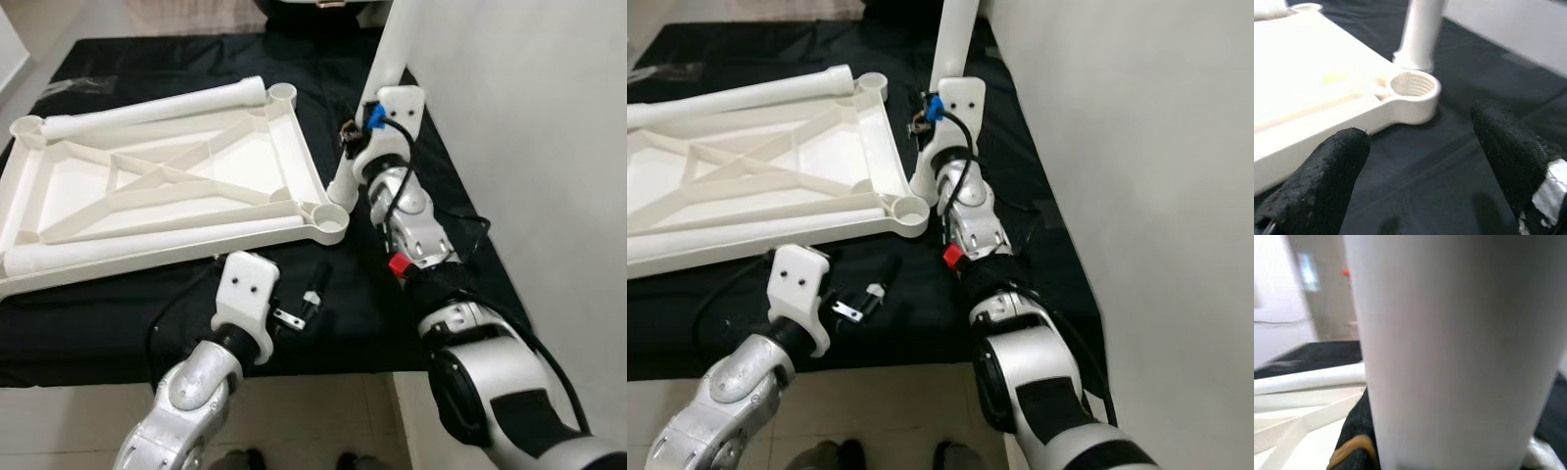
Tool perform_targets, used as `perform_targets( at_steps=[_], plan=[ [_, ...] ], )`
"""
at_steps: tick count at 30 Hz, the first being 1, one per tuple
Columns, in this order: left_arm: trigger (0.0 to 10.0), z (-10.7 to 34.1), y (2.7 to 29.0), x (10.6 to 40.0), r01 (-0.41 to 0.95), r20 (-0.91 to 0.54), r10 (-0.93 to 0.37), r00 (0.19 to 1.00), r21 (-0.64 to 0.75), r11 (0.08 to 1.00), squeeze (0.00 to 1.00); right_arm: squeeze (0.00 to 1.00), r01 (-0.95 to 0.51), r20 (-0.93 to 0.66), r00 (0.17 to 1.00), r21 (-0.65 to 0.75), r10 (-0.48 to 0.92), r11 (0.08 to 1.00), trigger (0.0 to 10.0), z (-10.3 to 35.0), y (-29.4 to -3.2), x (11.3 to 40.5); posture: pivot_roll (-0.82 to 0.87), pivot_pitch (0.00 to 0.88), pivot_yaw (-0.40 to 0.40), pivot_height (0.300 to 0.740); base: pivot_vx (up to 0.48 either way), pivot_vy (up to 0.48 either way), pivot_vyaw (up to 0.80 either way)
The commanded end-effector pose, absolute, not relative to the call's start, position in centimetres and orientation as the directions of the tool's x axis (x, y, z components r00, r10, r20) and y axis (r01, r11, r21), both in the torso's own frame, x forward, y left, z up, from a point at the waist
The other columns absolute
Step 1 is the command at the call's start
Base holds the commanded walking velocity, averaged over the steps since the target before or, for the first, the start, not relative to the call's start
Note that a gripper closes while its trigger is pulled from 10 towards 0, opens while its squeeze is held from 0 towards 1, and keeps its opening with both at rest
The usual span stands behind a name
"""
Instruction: Building children table
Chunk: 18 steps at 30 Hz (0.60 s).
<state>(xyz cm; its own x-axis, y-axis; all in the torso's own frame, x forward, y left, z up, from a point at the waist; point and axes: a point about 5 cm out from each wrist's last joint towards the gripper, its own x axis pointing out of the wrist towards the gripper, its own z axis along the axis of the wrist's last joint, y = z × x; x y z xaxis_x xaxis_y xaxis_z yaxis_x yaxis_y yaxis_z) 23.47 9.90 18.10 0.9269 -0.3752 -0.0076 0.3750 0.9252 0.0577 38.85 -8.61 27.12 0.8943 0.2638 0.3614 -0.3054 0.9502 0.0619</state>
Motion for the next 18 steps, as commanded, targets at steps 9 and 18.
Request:
perform_targets(
  at_steps=[9, 18],
  plan=[
    [10.0, 18.7, 12.4, 25.5, 0.302, 0.019, -0.306, 0.952, 0.113, 0.947, 0.00, 0.00, -0.655, 0.291, 0.752, 0.236, 0.591, 0.718, 10.0, 26.2, -5.6, 32.9, 0.07, 0.169, -0.023, 0.740, 0.000, 0.000, 0.00],
    [10.0, 18.4, 11.8, 25.1, 0.312, 0.026, -0.317, 0.948, 0.110, 0.944, 0.00, 0.00, -0.601, 0.309, 0.787, 0.189, 0.534, 0.777, 10.0, 25.7, -7.2, 33.8, 0.08, 0.140, -0.032, 0.740, 0.000, 0.000, 0.00]
  ],
)
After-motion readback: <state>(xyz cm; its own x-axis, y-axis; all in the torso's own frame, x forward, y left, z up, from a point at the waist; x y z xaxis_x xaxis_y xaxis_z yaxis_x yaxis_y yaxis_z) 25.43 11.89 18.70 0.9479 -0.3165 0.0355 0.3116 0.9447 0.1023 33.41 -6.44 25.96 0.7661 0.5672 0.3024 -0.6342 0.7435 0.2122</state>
